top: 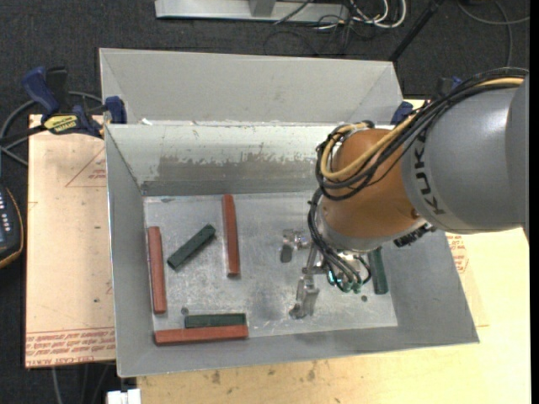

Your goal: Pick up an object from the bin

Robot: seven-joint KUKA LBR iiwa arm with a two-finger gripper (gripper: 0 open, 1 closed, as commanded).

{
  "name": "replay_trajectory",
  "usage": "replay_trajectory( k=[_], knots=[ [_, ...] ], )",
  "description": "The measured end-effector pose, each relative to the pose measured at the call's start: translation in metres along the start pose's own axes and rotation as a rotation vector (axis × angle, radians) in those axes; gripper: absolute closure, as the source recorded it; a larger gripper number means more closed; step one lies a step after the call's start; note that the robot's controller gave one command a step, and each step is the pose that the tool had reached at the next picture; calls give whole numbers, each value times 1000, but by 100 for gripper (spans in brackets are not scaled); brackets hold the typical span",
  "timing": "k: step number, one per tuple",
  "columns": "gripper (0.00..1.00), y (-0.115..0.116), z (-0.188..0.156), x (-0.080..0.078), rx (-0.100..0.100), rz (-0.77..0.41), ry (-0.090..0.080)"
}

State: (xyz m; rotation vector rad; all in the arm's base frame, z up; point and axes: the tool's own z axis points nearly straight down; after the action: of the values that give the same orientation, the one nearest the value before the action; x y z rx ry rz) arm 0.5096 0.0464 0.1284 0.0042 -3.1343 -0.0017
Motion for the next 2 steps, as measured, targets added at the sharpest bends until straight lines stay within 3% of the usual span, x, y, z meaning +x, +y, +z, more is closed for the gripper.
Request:
replay_trajectory(
  k=[1,2],
  knots=[
    [0,54,49,26,-2,23,-5],
    [0,88,25,11,3,69,-6]
  ],
)
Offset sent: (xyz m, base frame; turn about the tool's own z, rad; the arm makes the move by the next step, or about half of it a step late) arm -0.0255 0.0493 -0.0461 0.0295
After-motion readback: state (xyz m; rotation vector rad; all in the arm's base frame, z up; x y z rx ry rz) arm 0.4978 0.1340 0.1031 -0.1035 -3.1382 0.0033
